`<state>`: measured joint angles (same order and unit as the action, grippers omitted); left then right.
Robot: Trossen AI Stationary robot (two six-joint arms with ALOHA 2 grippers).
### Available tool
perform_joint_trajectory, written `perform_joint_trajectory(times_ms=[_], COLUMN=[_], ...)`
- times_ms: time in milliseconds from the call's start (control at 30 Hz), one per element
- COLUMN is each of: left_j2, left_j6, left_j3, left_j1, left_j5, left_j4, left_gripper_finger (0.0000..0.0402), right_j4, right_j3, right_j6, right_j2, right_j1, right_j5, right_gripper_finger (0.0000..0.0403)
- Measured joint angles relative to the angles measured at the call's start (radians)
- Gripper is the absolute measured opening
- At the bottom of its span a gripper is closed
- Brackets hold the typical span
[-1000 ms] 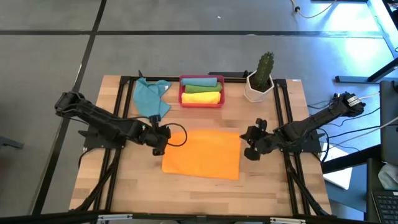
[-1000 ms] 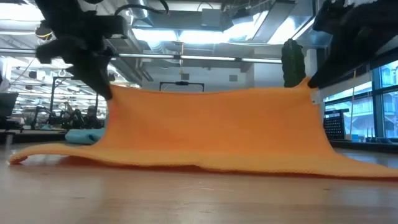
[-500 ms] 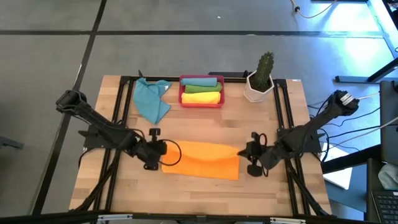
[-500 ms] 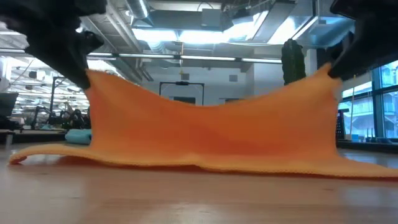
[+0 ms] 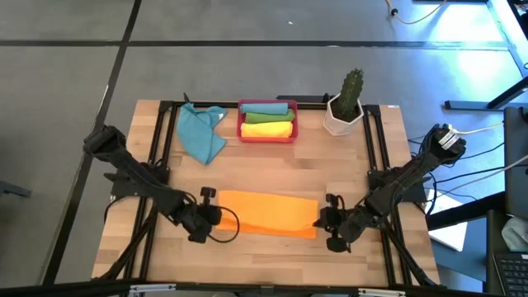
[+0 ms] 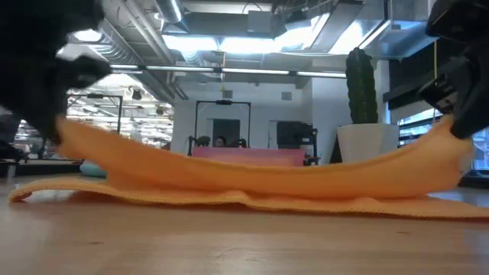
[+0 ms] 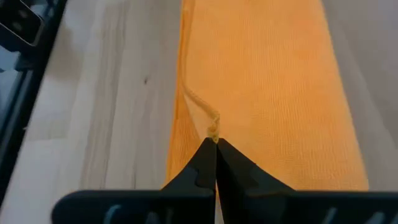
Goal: Roll microfiber towels into tight, uniform cylinder then place into a basket
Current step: Roll the orange towel
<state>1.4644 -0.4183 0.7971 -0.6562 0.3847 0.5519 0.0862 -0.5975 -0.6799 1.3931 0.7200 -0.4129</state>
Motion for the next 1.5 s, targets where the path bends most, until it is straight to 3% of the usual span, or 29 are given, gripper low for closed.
perform_joint_trajectory(times_ms=[200, 467, 733, 967, 1167, 1300, 1500], left_j2=[0.102, 0.106, 0.105, 0.105, 0.104, 0.104, 0.087], left_j6=[-0.018, -0.026, -0.051, -0.061, -0.044, 0.03, 0.07], left_j3=[0.0, 0.0, 0.028, 0.17, 0.228, 0.187, 0.101], left_j1=[0.0, 0.002, 0.004, -0.001, -0.007, -0.006, 0.006], left_j5=[-0.064, -0.083, -0.142, -0.173, -0.06, -0.02, 0.018], left_j4=[0.007, -0.009, -0.006, 0.14, 0.136, -0.008, -0.091], left_gripper_finger=[0.0, 0.0008, 0.0089, 0.0132, 0.013, 0.0129, 0.0129], right_j4=[-0.021, -0.026, -0.041, -0.042, -0.043, -0.039, -0.029], right_j3=[0.0, 0.0, 0.0, 0.0, 0.0, -0.001, -0.001], right_j6=[-0.008, -0.022, -0.023, -0.024, -0.017, 0.023, 0.09], right_j2=[0.033, 0.034, 0.034, 0.021, -0.002, 0.0, 0.001], right_j1=[0.0, -0.001, -0.001, 0.0, 0.0, -0.017, -0.08], right_j5=[0.042, 0.07, 0.077, 0.179, 0.124, 0.02, 0.022], right_gripper_finger=[0.0003, 0.001, 0.0099, 0.0156, 0.0155, 0.0139, 0.0111])
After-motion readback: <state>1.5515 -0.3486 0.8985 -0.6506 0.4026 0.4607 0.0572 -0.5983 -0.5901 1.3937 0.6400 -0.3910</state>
